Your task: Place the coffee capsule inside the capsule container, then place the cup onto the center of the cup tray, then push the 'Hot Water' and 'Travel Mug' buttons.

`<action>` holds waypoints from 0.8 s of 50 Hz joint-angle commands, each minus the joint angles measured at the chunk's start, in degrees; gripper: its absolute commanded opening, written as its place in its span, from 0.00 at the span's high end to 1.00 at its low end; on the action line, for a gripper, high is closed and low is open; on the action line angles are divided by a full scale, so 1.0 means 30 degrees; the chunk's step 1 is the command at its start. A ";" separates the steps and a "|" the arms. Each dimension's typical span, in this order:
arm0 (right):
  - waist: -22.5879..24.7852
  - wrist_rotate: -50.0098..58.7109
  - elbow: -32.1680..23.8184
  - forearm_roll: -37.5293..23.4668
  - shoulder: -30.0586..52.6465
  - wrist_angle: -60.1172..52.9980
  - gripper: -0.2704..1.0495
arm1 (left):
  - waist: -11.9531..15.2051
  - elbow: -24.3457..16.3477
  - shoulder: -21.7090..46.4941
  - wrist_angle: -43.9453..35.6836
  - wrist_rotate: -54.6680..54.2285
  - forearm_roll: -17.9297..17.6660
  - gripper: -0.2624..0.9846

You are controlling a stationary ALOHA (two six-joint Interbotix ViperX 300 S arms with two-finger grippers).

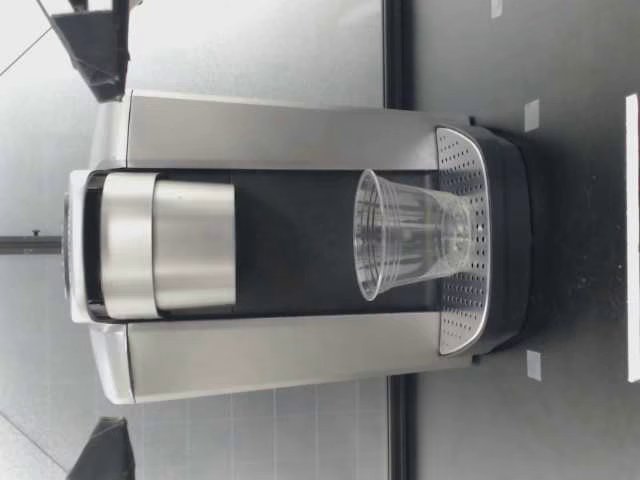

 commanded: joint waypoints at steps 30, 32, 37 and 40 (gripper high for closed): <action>0.0117 0.0029 0.0469 0.0088 -0.1904 -0.0059 0.45 | 0.0029 -0.0381 -0.0205 -0.0205 0.0029 0.0029 0.68; 0.0088 0.0029 0.0527 0.0117 -0.1963 -0.0059 0.45 | 0.0029 -0.0410 -0.0205 -0.0176 0.0029 0.0029 0.68; 0.0117 0.0029 0.0615 0.0117 -0.1963 -0.0059 0.45 | 0.0029 -0.0410 -0.0176 -0.0176 0.0029 0.0029 0.68; 0.0117 0.0029 0.0615 0.0117 -0.1934 -0.0059 0.45 | 0.0029 -0.0410 -0.0146 -0.0176 0.0029 0.0029 0.68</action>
